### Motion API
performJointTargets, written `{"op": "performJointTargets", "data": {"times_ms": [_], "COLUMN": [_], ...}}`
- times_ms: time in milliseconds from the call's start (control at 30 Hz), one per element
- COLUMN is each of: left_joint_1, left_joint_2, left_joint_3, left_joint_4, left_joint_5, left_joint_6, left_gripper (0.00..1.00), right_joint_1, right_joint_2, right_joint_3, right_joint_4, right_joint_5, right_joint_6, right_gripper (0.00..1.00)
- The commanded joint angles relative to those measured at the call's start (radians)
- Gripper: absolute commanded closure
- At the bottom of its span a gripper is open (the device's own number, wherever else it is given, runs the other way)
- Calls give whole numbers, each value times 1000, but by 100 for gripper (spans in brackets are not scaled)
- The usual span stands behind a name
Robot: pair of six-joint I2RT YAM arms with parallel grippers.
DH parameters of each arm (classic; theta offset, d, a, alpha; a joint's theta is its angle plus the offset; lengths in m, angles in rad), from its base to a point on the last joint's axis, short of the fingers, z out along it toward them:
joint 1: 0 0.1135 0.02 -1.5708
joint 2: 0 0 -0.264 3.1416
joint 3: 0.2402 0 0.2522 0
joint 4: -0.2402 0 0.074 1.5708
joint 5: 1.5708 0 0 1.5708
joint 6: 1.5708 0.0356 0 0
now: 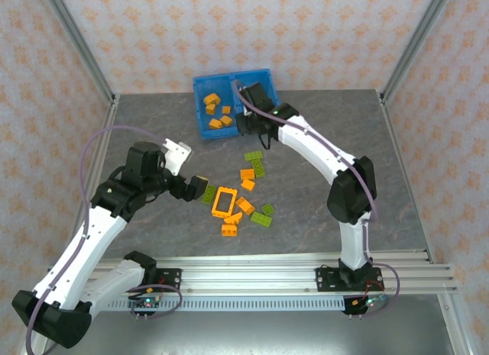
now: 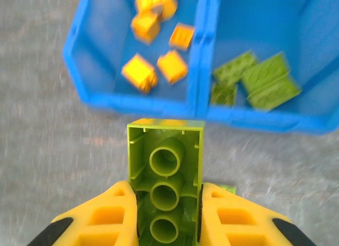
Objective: Sort the legos into containers by color
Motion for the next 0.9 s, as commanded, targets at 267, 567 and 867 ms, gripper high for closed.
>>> {"op": "performJointTargets", "data": {"times_ms": [267,567,867], "left_joint_1": [8,8,9], "left_joint_2": [-148,-94,-84], "left_joint_3": [-110,-93,-85], "left_joint_4": [121,110,101], "left_joint_5": [-21,-22,-24], "left_joint_6": [100,96,99], "left_gripper": [0,0,0], "right_joint_1": [-147,-163,-162], "right_joint_2": [391,568,264], "right_joint_3": [472,745,458], "right_joint_4": [-20,-90,-125], "right_joint_5": [7,-79,-109], "right_joint_6": [54,98,112], "right_gripper": [75,71,63]}}
